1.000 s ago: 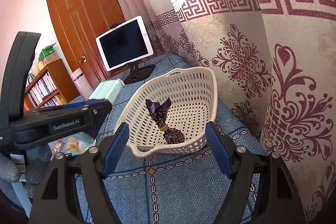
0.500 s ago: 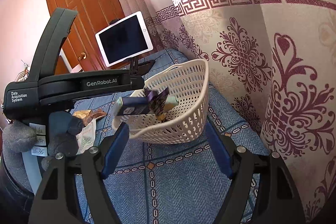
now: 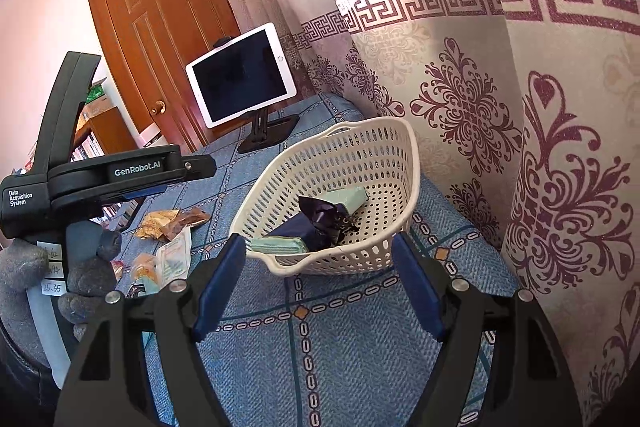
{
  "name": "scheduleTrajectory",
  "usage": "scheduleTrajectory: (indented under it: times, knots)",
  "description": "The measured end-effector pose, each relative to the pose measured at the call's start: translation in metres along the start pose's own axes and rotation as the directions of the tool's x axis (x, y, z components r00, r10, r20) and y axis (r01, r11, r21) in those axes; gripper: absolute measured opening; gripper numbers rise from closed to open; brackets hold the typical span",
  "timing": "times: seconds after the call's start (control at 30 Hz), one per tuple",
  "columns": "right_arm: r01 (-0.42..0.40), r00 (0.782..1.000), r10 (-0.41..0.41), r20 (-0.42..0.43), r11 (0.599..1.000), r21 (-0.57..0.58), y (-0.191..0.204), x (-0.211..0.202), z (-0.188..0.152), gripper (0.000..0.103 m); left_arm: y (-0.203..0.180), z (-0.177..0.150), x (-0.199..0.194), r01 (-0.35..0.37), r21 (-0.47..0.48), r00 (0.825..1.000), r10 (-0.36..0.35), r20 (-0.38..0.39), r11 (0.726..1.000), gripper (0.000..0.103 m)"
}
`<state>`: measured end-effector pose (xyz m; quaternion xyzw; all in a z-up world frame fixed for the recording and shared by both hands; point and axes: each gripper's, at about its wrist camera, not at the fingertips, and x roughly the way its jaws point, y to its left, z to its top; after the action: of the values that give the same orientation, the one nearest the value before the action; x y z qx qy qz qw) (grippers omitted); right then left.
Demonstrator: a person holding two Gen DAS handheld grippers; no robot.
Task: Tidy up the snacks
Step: 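Grasp the teal coconut cookie bag with the left gripper and lift it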
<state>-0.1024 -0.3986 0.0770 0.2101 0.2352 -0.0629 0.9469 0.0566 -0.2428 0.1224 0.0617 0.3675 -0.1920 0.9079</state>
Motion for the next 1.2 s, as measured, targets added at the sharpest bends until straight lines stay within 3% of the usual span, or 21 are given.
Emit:
scheduleTrajectory:
  times: [0.33,0.57,0.87,1.2]
  knots:
    - [-0.044,0.999,0.044,-0.012,0.998,-0.041,0.028,-0.002,-0.006,0.076,0.069,-0.006,-0.031,-0.084,-0.105,0.996,0.088,0.029,0.991,0.083]
    - [-0.096,0.994,0.091,-0.055,0.991,-0.091,0.056,0.005,-0.015,0.076,0.107,-0.023,-0.043,-0.131,-0.162,0.991,0.134,0.008,0.978,0.083]
    - [-0.159,0.980,0.140,-0.143,0.978,-0.137,0.086,0.017,-0.031,0.076,0.122,-0.067,-0.036,-0.120,-0.152,0.991,0.109,-0.078,0.981,0.087]
    - [-0.167,0.970,0.135,-0.204,0.974,-0.152,0.100,0.031,-0.041,0.076,0.118,-0.114,-0.012,-0.085,-0.094,0.983,0.068,-0.168,0.992,0.088]
